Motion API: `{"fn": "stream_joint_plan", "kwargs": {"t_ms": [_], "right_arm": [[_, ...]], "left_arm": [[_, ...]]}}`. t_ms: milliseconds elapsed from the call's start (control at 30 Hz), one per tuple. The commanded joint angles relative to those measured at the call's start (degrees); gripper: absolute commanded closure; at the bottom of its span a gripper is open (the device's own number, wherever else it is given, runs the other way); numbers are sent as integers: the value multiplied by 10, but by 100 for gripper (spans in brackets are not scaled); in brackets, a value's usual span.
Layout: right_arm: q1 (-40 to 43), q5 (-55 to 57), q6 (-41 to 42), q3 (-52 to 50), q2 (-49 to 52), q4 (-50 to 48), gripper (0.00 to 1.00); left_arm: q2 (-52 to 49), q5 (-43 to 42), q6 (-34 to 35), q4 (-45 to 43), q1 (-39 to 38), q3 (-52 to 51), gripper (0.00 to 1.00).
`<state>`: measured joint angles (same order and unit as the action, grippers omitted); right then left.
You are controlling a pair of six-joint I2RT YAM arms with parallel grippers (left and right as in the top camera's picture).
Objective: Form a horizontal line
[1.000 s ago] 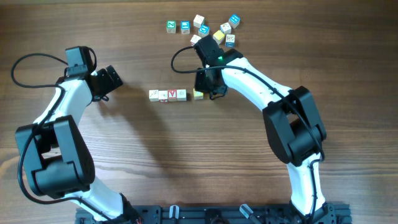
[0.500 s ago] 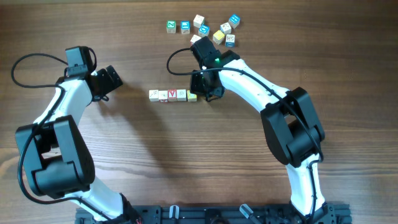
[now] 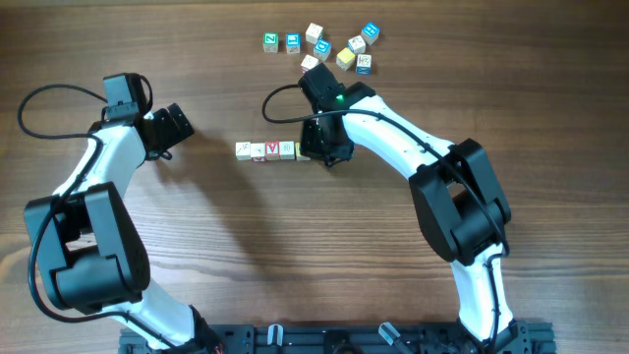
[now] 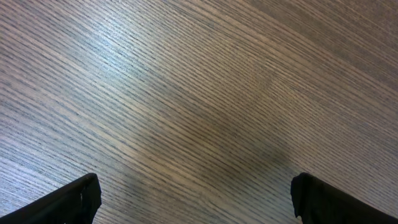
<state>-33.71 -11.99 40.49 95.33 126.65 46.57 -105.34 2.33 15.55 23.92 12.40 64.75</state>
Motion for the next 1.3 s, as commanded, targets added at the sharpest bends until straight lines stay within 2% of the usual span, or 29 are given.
{"fn": "stream_joint_plan", "kwargs": {"t_ms": [0,267,433,600,733,833,867,900,933,1000,1067,1100,1267], "right_arm": [[-2,-16,0,-2,15,-6,96],[-2,-10,1,-2,15,-23,95],[-2,-9,-16,-2,15,21,95],[-2,27,-16,-2,15,7,95],[1,110,-39,-2,15,-4,95],[20,107,-110,-1,15,-48,82],[37,107,-141,8,13,-43,74],[48,108,-160,15,9,-35,70],[62,108,-173,19,0,-28,60],[91,114,-192,19,-19,-26,28],[127,122,-195,19,-22,-18,7],[139,122,-195,17,-22,-13,0],[191,122,-195,17,-22,-15,0]], "left_arm": [[-4,7,-1,-2,2,-3,0],[-4,7,-1,-2,2,-3,0],[-4,7,-1,-2,2,-3,0],[-4,7,-1,-2,2,-3,0],[-4,7,-1,-2,2,-3,0],[-4,7,-1,-2,2,-3,0],[-4,7,-1,-2,2,-3,0],[-4,8,-1,-2,2,-3,0],[-4,7,-1,-2,2,-3,0],[-4,7,-1,-2,2,-3,0],[-4,7,-1,-2,2,-3,0],[-4,7,-1,-2,2,-3,0],[-4,7,-1,-2,2,-3,0]]}}
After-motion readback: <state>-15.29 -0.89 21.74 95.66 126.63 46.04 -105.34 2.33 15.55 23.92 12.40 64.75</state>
